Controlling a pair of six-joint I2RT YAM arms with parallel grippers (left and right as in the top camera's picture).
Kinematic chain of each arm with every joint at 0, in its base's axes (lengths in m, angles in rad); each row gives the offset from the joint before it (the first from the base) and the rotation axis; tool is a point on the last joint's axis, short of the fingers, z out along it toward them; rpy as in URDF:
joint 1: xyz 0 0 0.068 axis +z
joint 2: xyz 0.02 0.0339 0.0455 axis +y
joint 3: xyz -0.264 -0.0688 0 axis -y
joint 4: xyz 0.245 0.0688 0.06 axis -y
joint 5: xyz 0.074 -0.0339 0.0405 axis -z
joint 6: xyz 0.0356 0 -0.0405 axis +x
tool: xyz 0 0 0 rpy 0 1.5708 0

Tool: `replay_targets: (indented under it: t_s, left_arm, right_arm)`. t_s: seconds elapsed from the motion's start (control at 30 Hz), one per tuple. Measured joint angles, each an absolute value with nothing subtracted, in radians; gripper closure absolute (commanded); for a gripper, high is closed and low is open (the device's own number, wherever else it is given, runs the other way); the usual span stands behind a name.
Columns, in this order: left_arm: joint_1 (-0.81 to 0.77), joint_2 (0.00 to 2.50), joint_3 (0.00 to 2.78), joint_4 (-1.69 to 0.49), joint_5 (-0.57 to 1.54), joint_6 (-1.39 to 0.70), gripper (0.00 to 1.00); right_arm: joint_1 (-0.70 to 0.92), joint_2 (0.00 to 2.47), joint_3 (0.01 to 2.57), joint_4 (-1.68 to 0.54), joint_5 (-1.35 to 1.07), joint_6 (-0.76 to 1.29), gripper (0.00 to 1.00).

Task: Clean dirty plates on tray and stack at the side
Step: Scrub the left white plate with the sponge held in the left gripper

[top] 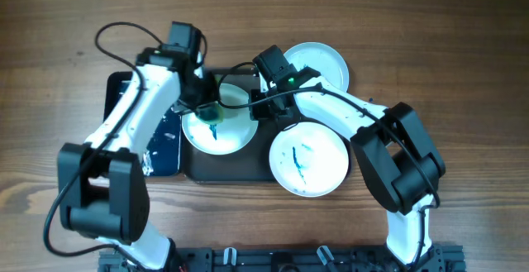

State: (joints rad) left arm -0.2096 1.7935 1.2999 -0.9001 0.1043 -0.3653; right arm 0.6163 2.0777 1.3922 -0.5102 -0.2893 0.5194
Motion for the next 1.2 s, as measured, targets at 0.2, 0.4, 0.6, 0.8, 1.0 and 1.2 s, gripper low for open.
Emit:
replay_targets:
  t_s: [0.2, 0.4, 0.6, 0.8, 1.0, 1.2]
  left_arm:
    - [-0.251, 1.916, 1.262, -0.897, 0.041, -0.381, 0.96]
    - [-0.254, 1.934, 1.263, -0.897, 0.051, -0.368, 0.96]
    - [-0.242, 1.951, 1.263, -0.859, 0.240, -0.176, 0.96]
    - [-0.257, 1.954, 1.268, -0.847, 0.150, -0.252, 0.96]
    - [-0.276, 1.954, 1.279, -0.923, -0.105, -0.465, 0.96]
    - [-0.272, 1.954, 1.278, -0.903, -0.010, -0.374, 0.96]
  right_arm:
    - [0.616, 2.079, 1.391, -0.525, -0.289, 0.519, 0.96]
    - [0.610, 2.091, 1.380, -0.512, -0.299, 0.540, 0.96]
    - [0.591, 2.091, 1.373, -0.503, -0.321, 0.546, 0.96]
    - [0.587, 2.091, 1.371, -0.495, -0.324, 0.550, 0.96]
    - [0.591, 2.091, 1.369, -0.488, -0.330, 0.557, 0.96]
    - [0.590, 2.091, 1.369, -0.490, -0.329, 0.557, 0.96]
